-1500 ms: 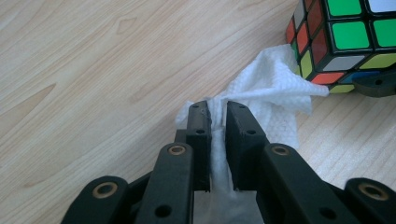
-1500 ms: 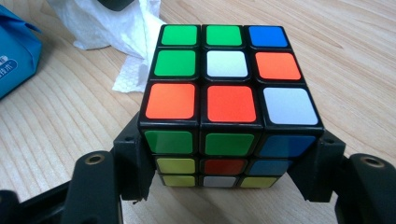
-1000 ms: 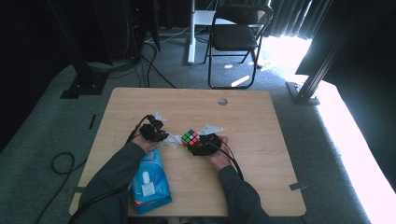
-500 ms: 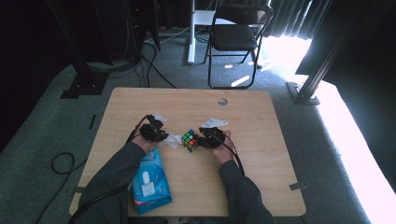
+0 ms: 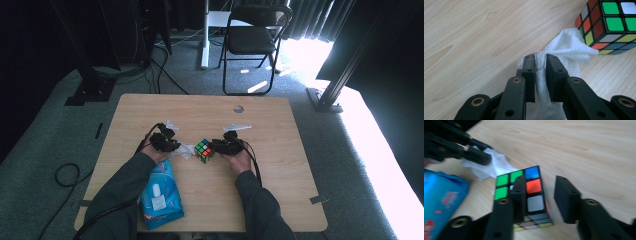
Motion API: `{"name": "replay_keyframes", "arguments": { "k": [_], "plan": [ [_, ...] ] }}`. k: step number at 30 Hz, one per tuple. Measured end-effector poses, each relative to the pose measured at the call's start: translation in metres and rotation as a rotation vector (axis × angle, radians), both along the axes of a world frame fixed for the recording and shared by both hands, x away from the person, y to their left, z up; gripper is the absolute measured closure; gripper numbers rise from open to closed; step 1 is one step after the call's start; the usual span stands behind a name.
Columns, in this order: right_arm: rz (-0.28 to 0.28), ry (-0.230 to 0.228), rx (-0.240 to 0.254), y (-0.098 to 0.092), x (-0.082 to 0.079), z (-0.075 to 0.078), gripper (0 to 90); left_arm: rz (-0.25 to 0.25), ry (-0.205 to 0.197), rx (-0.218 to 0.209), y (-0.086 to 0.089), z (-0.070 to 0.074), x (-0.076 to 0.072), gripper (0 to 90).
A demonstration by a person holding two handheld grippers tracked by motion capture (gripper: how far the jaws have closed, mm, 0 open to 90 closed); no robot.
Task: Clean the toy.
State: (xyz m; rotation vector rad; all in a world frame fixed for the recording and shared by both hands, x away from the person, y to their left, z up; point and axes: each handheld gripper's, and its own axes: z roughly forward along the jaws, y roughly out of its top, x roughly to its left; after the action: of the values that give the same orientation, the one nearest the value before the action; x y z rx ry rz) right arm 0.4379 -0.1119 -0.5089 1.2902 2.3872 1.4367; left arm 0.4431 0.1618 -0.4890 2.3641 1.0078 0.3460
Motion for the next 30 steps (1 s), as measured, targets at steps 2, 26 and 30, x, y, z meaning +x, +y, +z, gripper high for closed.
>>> {"name": "replay_keyframes", "arguments": {
  "k": [2,26,30],
  "plan": [
    [-0.003,0.027,0.032,-0.001,0.001,-0.001,70.3,0.000,0.000,0.000,0.000,0.000,0.000,78.2],
    [-0.121,-0.064,-0.017,-0.004,-0.010,0.007,62.2,0.000,-0.005,-0.009,0.001,0.001,-0.001,78.1],
    [-0.057,-0.063,-0.050,0.008,-0.012,0.006,62.3,-0.003,-0.005,-0.007,0.001,0.001,-0.001,78.1]
  ]
}}
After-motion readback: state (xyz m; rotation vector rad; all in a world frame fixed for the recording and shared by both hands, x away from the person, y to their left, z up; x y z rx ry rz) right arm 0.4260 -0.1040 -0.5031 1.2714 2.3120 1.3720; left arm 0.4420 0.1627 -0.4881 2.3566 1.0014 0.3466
